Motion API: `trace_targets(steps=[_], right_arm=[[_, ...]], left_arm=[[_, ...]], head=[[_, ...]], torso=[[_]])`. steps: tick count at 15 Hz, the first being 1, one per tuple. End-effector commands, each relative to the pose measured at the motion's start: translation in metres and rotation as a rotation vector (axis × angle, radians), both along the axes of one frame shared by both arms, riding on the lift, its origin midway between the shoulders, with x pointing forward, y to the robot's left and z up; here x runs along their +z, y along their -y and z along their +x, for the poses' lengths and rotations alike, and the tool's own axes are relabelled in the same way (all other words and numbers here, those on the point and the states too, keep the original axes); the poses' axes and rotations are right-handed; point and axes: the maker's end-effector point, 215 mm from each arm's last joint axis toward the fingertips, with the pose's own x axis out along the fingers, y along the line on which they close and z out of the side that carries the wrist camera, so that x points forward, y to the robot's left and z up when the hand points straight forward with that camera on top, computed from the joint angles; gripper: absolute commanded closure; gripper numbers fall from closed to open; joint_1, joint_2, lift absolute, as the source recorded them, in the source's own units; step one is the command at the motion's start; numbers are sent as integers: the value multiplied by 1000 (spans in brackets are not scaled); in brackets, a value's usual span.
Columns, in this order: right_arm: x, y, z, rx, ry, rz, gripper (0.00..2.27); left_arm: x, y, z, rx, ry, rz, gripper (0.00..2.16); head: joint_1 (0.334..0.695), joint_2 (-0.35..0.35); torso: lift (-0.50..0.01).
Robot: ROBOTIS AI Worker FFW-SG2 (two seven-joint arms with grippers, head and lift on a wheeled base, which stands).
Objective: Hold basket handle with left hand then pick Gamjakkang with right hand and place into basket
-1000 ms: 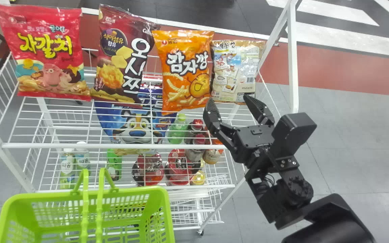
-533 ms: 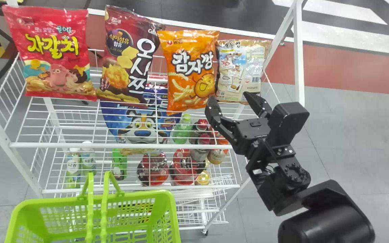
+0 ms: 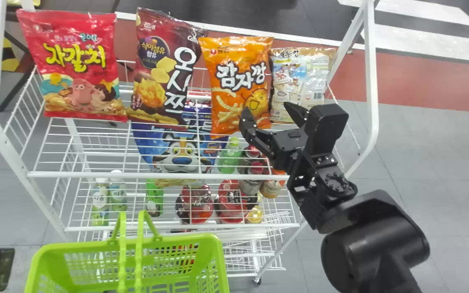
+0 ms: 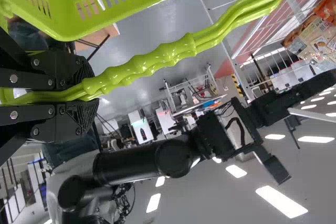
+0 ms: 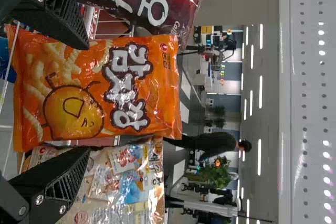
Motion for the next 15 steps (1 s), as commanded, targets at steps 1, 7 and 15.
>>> trace_targets(steps=[1, 7, 15], right_arm=[[-5, -15, 22, 8, -8, 8, 140], [-10, -23, 66, -20, -1, -13, 140], [-18, -9, 102, -44, -37, -28, 147]], left_arm=[[-2, -1, -2, 0, -6, 5, 2148], [-7, -5, -2, 2, -13, 17, 2148], [-8, -7, 1, 0, -16, 16, 2148]], head=[[695, -198], [695, -142], [695, -148]], torso=[[-20], [-20], [-20]])
